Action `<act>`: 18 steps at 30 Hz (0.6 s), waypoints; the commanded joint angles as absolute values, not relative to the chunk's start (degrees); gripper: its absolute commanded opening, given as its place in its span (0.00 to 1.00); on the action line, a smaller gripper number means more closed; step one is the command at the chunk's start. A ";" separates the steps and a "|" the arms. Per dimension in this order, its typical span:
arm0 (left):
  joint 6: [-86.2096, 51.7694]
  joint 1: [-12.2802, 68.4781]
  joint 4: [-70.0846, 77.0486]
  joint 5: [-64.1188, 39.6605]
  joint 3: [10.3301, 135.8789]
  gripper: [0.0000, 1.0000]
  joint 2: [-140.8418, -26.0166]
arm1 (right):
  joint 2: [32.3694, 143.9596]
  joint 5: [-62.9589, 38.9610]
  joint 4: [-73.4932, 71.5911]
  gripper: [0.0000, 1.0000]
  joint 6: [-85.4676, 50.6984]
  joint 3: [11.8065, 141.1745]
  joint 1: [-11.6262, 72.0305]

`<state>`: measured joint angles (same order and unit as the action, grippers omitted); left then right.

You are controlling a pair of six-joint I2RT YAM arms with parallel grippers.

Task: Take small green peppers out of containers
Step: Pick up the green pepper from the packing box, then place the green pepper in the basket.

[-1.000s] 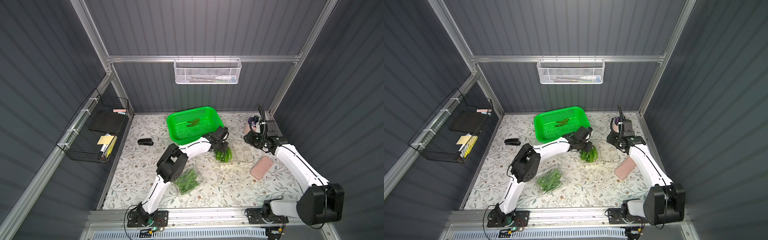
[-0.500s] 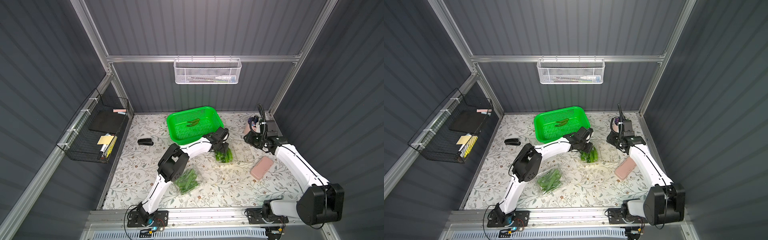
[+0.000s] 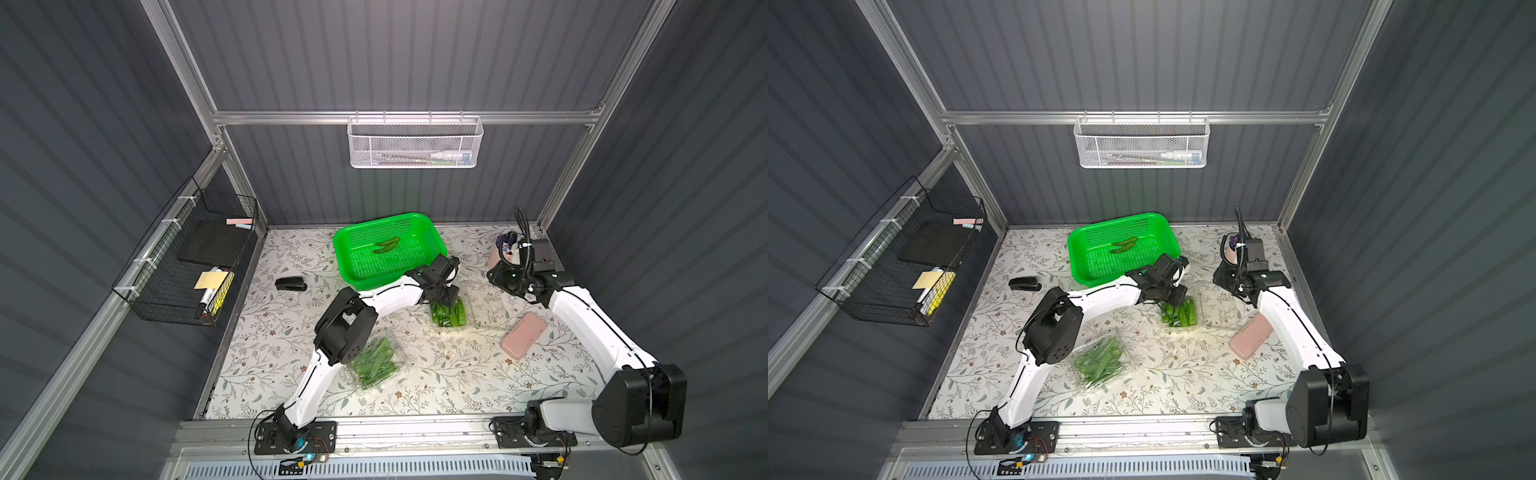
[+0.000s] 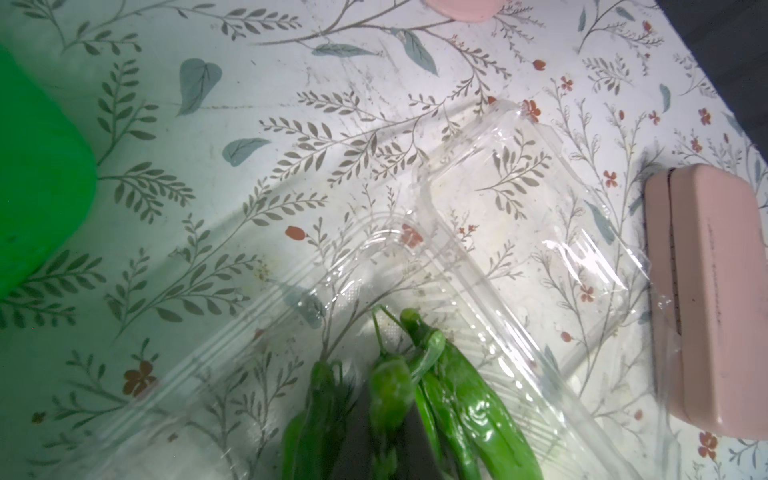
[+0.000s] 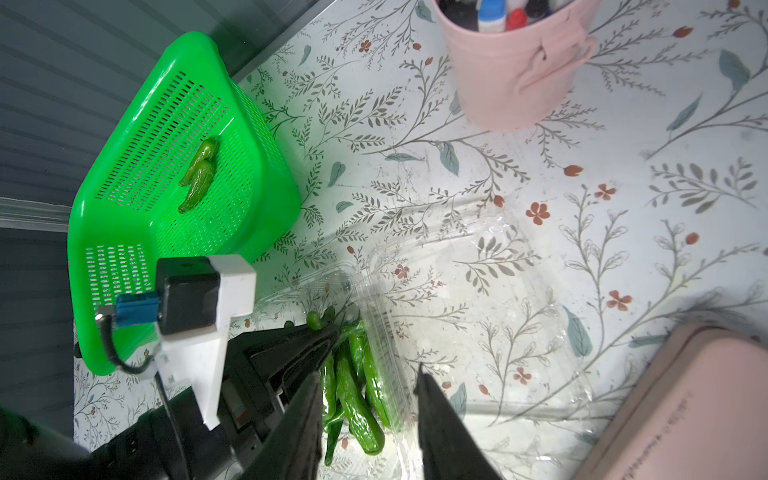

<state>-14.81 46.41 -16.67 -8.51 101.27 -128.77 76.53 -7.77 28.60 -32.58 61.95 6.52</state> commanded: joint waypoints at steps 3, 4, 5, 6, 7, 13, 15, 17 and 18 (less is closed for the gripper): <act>-13.11 46.75 -8.46 -12.74 96.25 0.00 -119.63 | 77.43 -8.24 29.47 0.40 -33.13 64.14 6.33; -12.98 46.75 -7.68 -13.23 95.58 0.00 -118.72 | 77.43 -8.26 29.45 0.40 -33.13 64.20 6.33; -12.76 46.76 -6.89 -13.89 95.01 0.00 -117.47 | 77.52 -8.22 29.44 0.40 -33.13 64.25 6.33; -12.58 46.76 -6.22 -14.56 94.55 0.00 -116.38 | 77.61 -8.22 29.45 0.40 -33.13 64.33 6.33; -12.37 46.76 -5.98 -15.30 94.46 0.00 -115.64 | 77.69 -8.26 29.44 0.40 -33.13 64.34 6.33; -12.92 45.88 -7.05 -16.21 96.06 0.00 -111.96 | 78.05 -8.83 29.66 0.40 -32.71 64.42 6.33; -12.77 43.89 -7.96 -14.08 97.87 0.00 -111.01 | 77.95 -9.85 29.79 0.40 -32.29 64.35 6.33; -12.81 40.87 -8.05 -13.94 99.73 0.00 -110.55 | 77.91 -10.88 29.93 0.40 -31.85 64.34 6.41; -13.43 38.86 -7.28 -13.87 100.24 0.00 -110.31 | 77.87 -11.36 29.98 0.39 -31.65 64.34 6.42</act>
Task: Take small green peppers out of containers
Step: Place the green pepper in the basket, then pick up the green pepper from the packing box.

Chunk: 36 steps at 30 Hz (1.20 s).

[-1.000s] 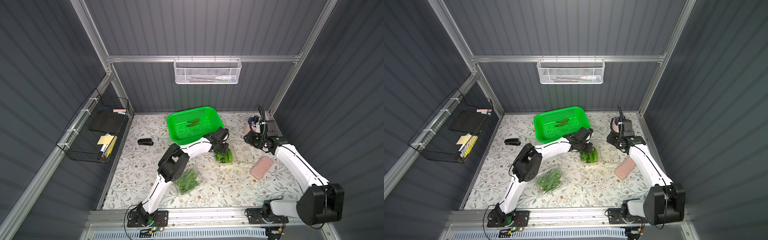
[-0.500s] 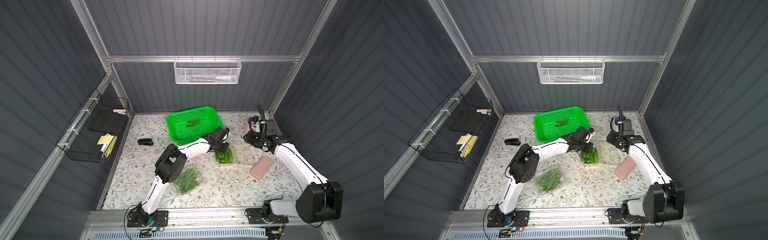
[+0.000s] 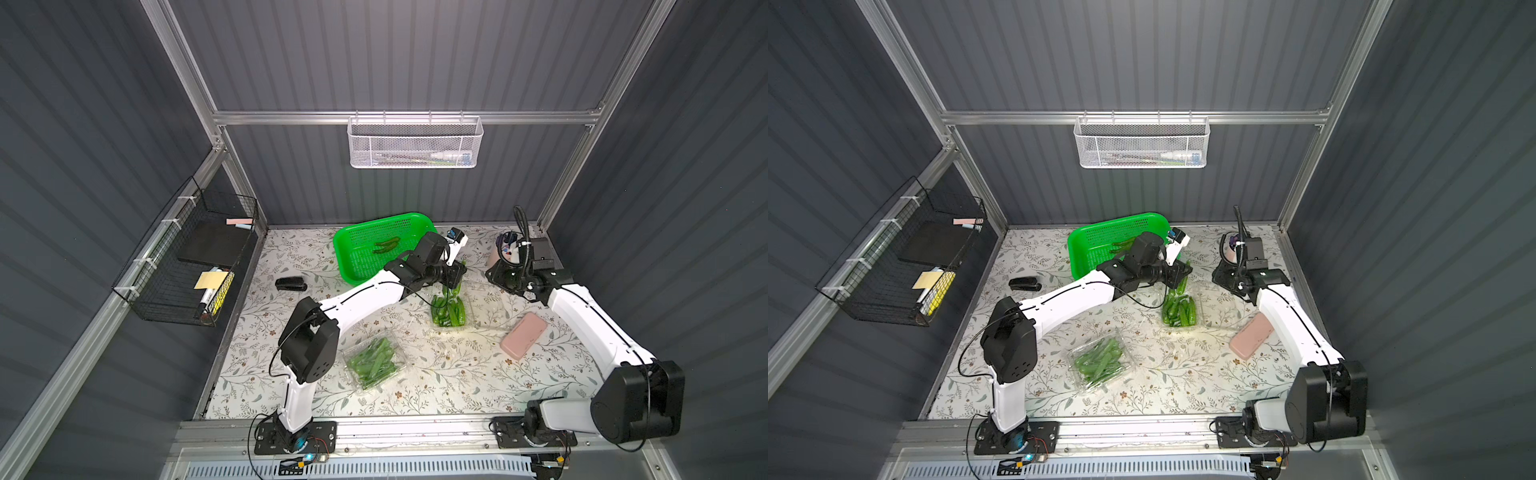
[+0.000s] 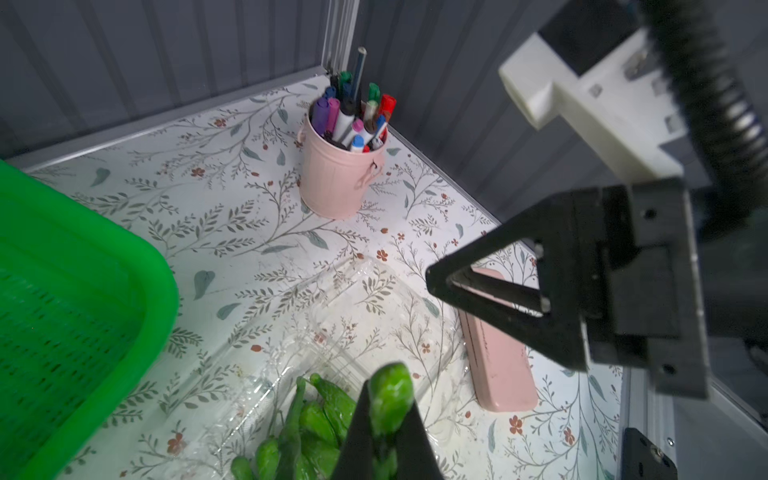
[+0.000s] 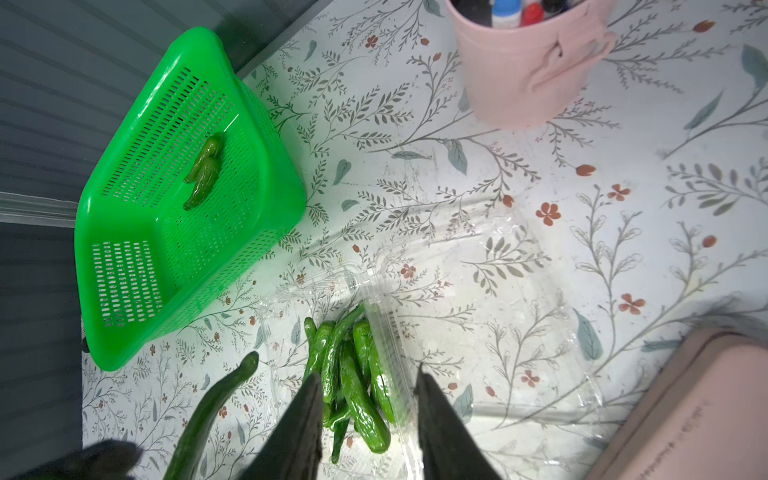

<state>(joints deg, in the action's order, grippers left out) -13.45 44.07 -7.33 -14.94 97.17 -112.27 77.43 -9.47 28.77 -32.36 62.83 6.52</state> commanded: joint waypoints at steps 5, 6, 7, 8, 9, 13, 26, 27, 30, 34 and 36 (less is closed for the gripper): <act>-15.38 30.40 -6.54 -7.52 104.84 0.00 -113.16 | 78.12 -14.11 29.78 0.39 -31.07 64.34 7.18; -15.54 29.01 -6.74 -6.48 106.08 0.00 -114.66 | 78.22 -14.24 29.80 0.39 -30.94 64.34 7.58; -15.74 28.10 -7.18 -5.63 107.21 0.00 -116.07 | 78.29 -14.28 29.80 0.39 -30.86 64.27 7.87; -16.06 27.10 -8.14 -5.01 109.00 0.00 -118.05 | 78.39 -14.55 29.87 0.39 -30.64 64.25 8.29; -16.68 26.31 -8.74 -4.64 110.24 0.00 -119.81 | 78.56 -14.87 30.00 0.39 -30.38 64.16 8.72; -21.03 24.45 -9.04 -3.67 110.83 0.42 -123.93 | 79.69 -15.62 30.88 0.42 -29.97 63.50 11.04; -29.29 25.36 2.08 1.77 90.59 0.99 -111.30 | 89.50 -16.81 34.52 0.36 -28.54 61.35 21.24; -29.27 25.84 2.56 2.04 89.36 0.99 -110.47 | 90.32 -16.60 34.85 0.36 -28.33 61.27 21.36; -29.08 26.88 1.98 3.33 86.94 0.99 -108.38 | 92.46 -14.42 34.98 0.37 -27.89 61.00 21.53; -30.51 26.98 1.82 3.37 83.81 0.99 -106.50 | 94.74 -12.00 34.96 0.37 -26.92 61.42 21.61; -31.33 26.98 1.76 3.39 82.97 0.99 -106.00 | 96.05 -11.92 34.77 0.37 -26.51 61.68 21.70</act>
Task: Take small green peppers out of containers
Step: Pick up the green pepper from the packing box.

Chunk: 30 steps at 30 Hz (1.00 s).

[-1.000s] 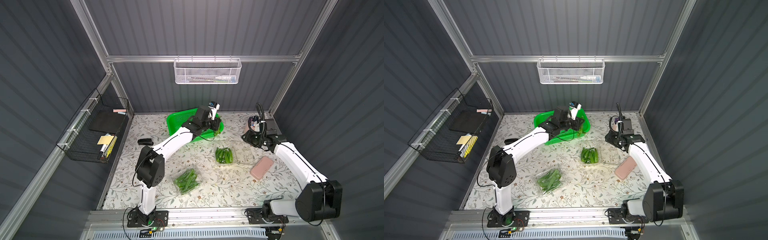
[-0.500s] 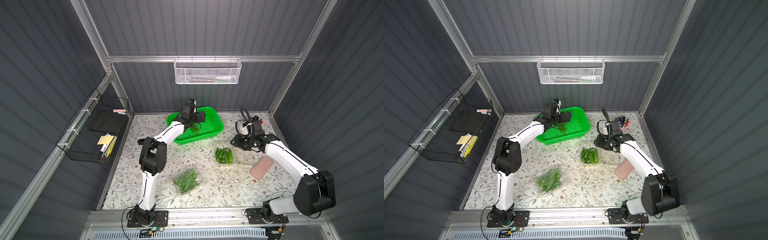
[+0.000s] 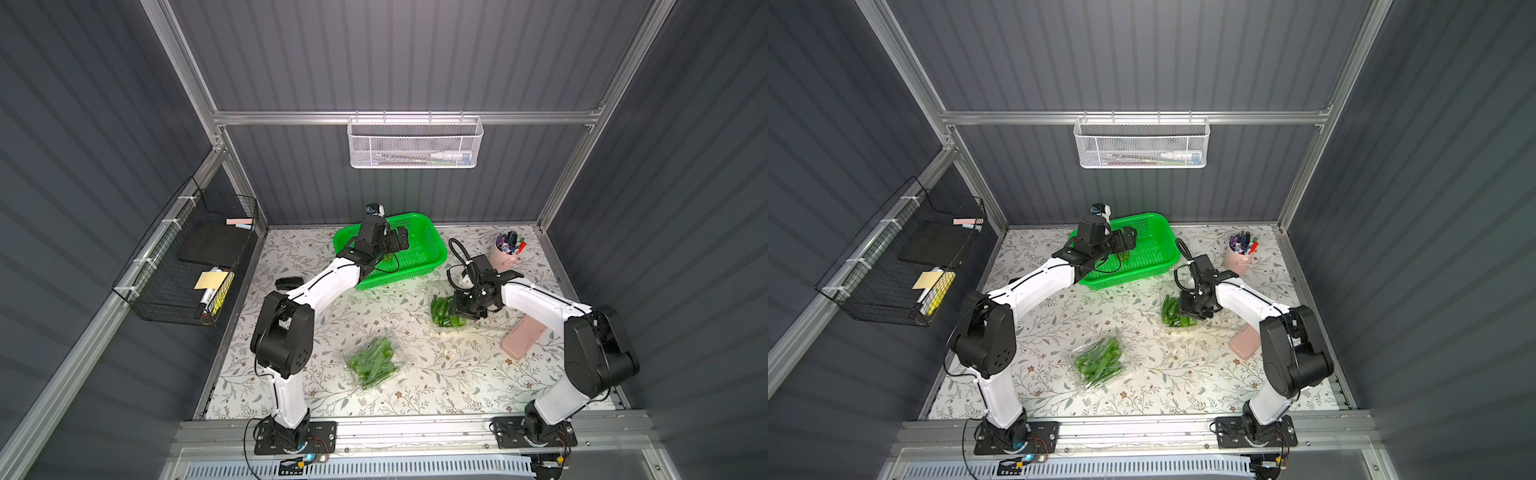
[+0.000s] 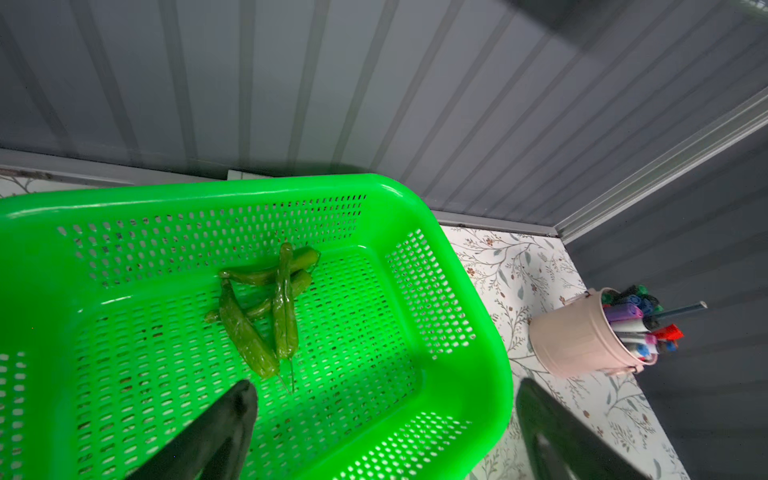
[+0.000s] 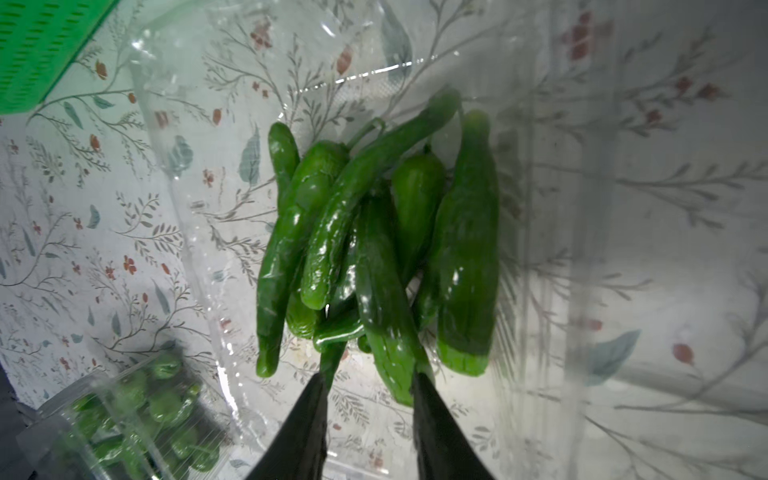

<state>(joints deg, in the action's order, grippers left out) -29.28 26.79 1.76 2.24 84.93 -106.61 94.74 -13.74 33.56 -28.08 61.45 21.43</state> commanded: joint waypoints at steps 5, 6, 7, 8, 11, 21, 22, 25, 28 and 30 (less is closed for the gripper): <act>-33.49 27.02 1.93 3.43 78.73 0.99 -105.63 | 99.11 -11.25 35.02 0.37 -25.66 62.79 22.58; -33.73 27.07 2.06 3.24 78.37 0.99 -105.64 | 99.59 -11.17 34.97 0.37 -25.67 62.92 22.79; -33.97 27.07 2.26 3.10 78.10 0.99 -105.70 | 100.12 -11.16 35.03 0.37 -25.76 63.09 23.00; -34.09 27.07 2.28 3.07 77.97 0.99 -105.80 | 100.60 -11.16 34.98 0.37 -25.75 63.19 23.18; -34.26 27.07 2.03 3.16 78.13 0.99 -105.98 | 101.63 -10.99 34.93 0.36 -26.02 63.33 23.80; -33.96 27.42 2.02 2.48 79.27 0.99 -106.89 | 94.47 -10.54 35.60 0.13 -27.48 62.63 23.77; -33.93 27.50 2.17 2.48 79.19 0.99 -107.02 | 93.30 -10.54 35.98 0.13 -27.88 62.58 23.80; -33.98 27.51 2.33 2.11 79.27 0.99 -107.07 | 90.21 -11.06 37.54 0.12 -28.54 62.90 23.81; -34.22 27.51 2.53 2.20 78.84 0.99 -106.77 | 88.00 -10.83 37.27 0.12 -28.73 63.94 23.74; -34.29 27.51 2.50 2.52 78.68 0.99 -106.45 | 87.78 -10.30 36.23 0.12 -28.96 66.19 23.73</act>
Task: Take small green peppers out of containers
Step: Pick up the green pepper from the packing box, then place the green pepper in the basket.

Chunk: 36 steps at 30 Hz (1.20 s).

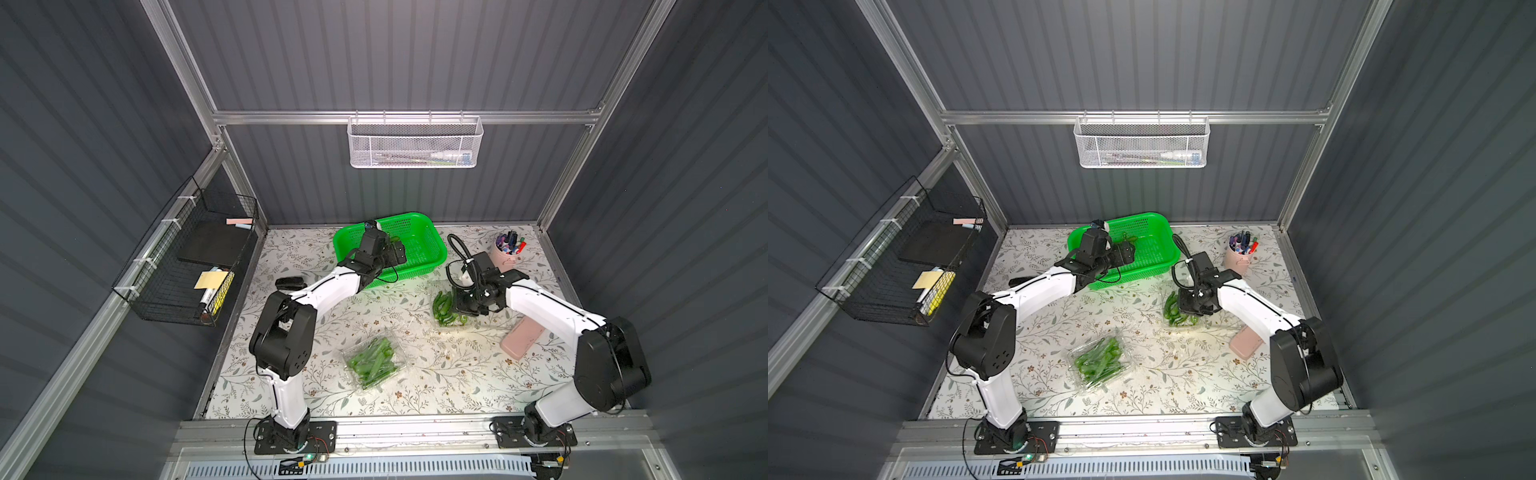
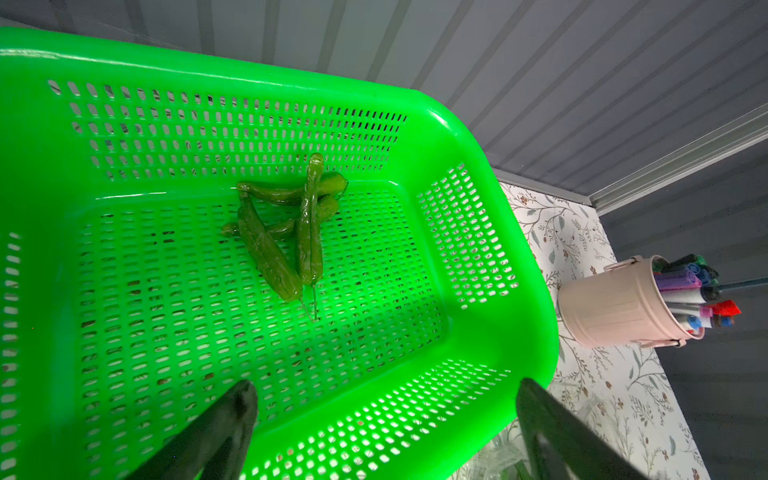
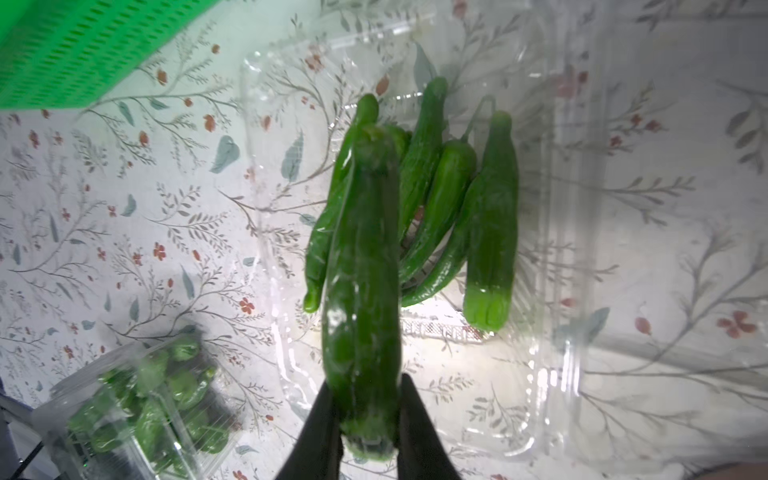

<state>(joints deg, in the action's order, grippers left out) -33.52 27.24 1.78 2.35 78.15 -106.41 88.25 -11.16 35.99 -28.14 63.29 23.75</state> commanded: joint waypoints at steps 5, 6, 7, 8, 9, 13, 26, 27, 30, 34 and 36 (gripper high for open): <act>-37.27 27.51 1.91 4.03 77.23 0.99 -104.99 | 95.22 -11.16 30.12 0.12 -28.50 79.43 23.59; -37.66 27.51 1.72 4.66 76.96 0.99 -104.63 | 97.54 -11.76 29.58 0.12 -27.99 83.06 23.64; -37.70 27.51 1.27 5.08 76.97 0.99 -104.28 | 100.87 -12.40 29.68 0.12 -27.79 87.84 23.64; -37.71 27.51 0.97 5.34 77.20 0.99 -104.09 | 104.40 -13.13 30.65 0.13 -27.77 93.26 23.63; -37.71 27.50 0.97 5.91 77.57 0.99 -104.04 | 107.50 -14.01 31.83 0.17 -27.75 98.15 23.64; -35.90 27.66 0.45 6.91 78.68 0.99 -104.07 | 119.76 -15.39 39.33 0.42 -28.05 117.08 23.53; -16.00 40.50 -1.51 -4.11 88.49 0.99 -110.36 | 98.97 -8.67 28.64 0.44 -34.46 88.11 17.42; -14.69 41.57 -2.09 -5.42 89.56 0.99 -111.44 | 96.47 -8.77 27.88 0.44 -35.27 84.54 15.87; -11.21 44.72 -5.83 -8.61 94.44 0.99 -115.76 | 89.09 -9.64 26.28 0.43 -38.14 74.26 10.65; -9.29 47.58 -10.55 -9.42 100.28 0.99 -121.21 | 83.52 -9.75 26.30 0.41 -38.03 66.01 6.03; -9.06 48.39 -12.77 -8.74 101.78 0.99 -123.03 | 82.18 -9.49 27.66 0.41 -37.60 64.02 4.66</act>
<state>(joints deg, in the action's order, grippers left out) -12.49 48.21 -6.57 -7.46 99.04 -120.90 83.79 -9.63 27.51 -36.51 66.13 5.17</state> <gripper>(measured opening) 0.990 0.412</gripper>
